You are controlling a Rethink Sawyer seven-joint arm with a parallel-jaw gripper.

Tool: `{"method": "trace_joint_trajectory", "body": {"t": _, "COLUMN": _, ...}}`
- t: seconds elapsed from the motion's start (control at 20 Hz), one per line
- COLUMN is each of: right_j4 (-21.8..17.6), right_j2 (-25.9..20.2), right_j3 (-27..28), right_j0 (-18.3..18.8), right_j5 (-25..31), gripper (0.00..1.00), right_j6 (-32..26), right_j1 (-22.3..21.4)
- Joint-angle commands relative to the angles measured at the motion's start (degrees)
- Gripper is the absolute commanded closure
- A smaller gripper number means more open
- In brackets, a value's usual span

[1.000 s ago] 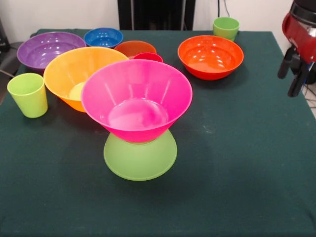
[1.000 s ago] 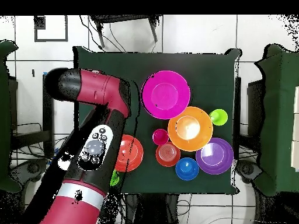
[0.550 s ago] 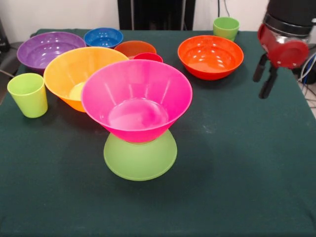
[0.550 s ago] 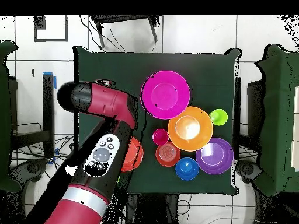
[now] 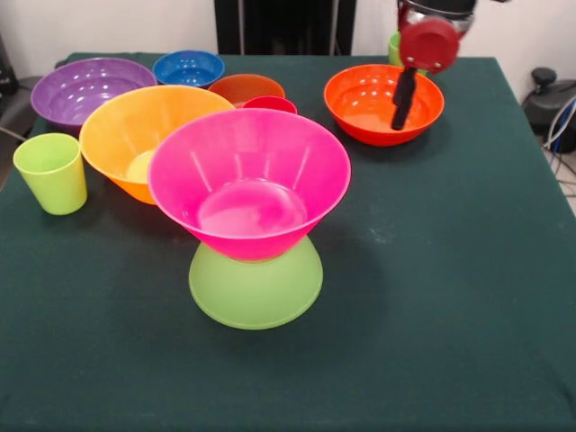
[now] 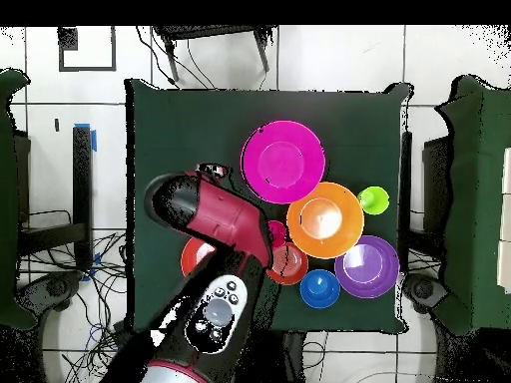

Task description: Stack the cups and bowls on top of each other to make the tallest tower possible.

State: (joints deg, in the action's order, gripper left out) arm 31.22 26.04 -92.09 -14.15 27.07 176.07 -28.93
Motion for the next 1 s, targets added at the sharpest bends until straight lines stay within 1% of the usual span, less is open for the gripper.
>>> {"method": "trace_joint_trajectory", "body": {"t": 0.05, "right_j4": -1.4, "right_j2": -13.5, "right_j3": -13.8, "right_j0": 4.6, "right_j5": -9.8, "gripper": 0.0, "right_j6": -1.4, "right_j1": -2.7}}
{"method": "trace_joint_trajectory", "body": {"t": 0.3, "right_j4": -2.9, "right_j2": -18.6, "right_j3": -17.6, "right_j0": 7.2, "right_j5": -15.3, "gripper": 0.0, "right_j6": -0.6, "right_j1": -2.9}}
{"method": "trace_joint_trajectory", "body": {"t": 0.6, "right_j4": -5.3, "right_j2": -23.3, "right_j3": -20.4, "right_j0": 10.2, "right_j5": -20.9, "gripper": 0.0, "right_j6": 0.0, "right_j1": -2.0}}
{"method": "trace_joint_trajectory", "body": {"t": 0.9, "right_j4": -7.4, "right_j2": -24.6, "right_j3": -21.3, "right_j0": 11.2, "right_j5": -23.6, "gripper": 0.0, "right_j6": 0.9, "right_j1": -1.2}}
{"method": "trace_joint_trajectory", "body": {"t": 1.0, "right_j4": -7.9, "right_j2": -24.8, "right_j3": -21.6, "right_j0": 11.4, "right_j5": -23.7, "gripper": 0.0, "right_j6": 1.1, "right_j1": -1.3}}
